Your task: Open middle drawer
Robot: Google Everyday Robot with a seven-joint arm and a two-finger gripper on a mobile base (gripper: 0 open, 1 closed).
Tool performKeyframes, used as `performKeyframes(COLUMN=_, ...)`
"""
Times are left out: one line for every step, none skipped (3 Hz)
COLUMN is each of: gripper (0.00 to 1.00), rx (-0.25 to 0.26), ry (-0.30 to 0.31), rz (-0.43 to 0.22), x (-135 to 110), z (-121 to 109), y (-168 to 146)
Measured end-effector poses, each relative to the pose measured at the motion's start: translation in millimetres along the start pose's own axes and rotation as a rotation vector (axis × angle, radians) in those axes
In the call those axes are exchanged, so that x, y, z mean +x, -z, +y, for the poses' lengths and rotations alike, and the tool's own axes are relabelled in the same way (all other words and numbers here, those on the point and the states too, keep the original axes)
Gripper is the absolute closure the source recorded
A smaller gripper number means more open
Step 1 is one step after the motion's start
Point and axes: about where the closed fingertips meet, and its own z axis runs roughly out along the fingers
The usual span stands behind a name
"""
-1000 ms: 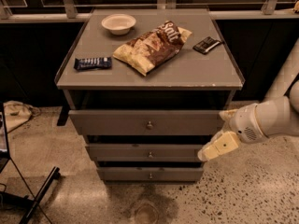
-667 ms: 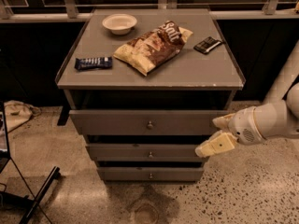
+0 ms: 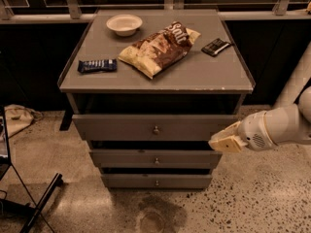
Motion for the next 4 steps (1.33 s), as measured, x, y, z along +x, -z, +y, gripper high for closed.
performKeyframes(gripper=0.89, rx=0.0, ry=0.0, rz=0.0, x=0.0, z=0.0, y=0.0)
performKeyframes(gripper=1.0, rx=0.025, ry=-0.007, rz=-0.024, x=9.3, z=1.1, y=-8.0)
performKeyframes(gripper=1.0, rx=0.052, ry=-0.067, rz=-0.102, x=37.4, z=-5.1, y=-32.7)
performKeyframes(gripper=1.0, rx=0.096, ry=-0.149, rz=-0.2, x=70.0, z=-17.4, y=-64.8)
